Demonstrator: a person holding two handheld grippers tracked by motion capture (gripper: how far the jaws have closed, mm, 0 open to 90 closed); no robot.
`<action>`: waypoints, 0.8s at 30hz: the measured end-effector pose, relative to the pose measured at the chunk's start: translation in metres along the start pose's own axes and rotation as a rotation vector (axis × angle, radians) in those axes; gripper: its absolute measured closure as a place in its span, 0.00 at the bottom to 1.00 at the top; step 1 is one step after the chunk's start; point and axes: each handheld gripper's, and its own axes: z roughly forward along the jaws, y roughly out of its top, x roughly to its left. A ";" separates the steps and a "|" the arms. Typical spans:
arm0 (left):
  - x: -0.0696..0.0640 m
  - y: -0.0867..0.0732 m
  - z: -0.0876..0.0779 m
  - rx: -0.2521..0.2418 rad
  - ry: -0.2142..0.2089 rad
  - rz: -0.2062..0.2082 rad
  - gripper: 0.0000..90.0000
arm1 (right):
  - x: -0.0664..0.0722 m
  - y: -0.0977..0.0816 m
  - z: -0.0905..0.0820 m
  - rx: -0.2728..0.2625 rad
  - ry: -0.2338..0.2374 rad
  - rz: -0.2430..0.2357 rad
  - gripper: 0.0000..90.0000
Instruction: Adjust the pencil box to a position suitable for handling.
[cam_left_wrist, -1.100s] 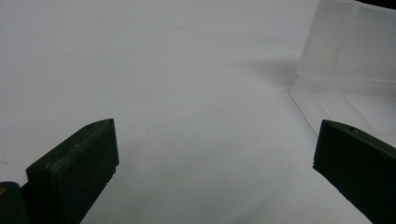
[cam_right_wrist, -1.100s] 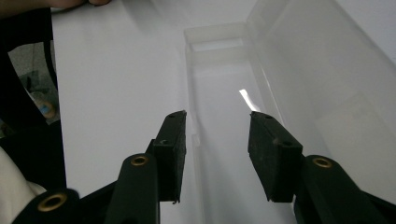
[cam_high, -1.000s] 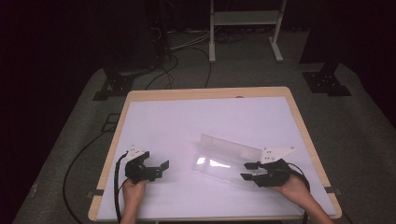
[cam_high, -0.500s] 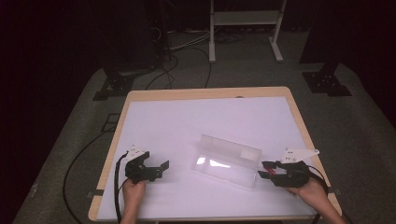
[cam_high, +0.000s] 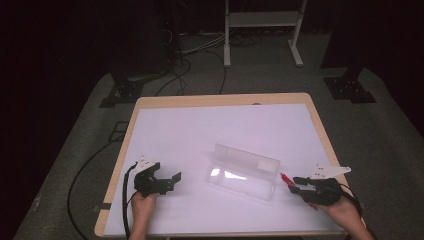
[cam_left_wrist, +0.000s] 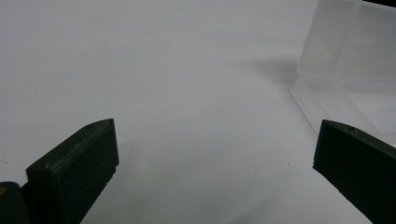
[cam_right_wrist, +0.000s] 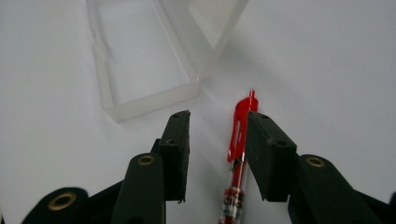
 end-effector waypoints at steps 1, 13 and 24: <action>0.000 0.000 0.000 0.000 0.000 0.000 0.00 | -0.001 -0.002 0.000 0.006 -0.003 0.009 0.68; 0.000 0.000 0.000 0.001 0.001 0.000 0.00 | -0.007 -0.022 0.006 0.058 -0.054 0.035 0.75; 0.000 0.000 0.000 0.001 0.000 0.000 0.00 | -0.008 -0.024 0.007 0.055 -0.069 0.046 0.80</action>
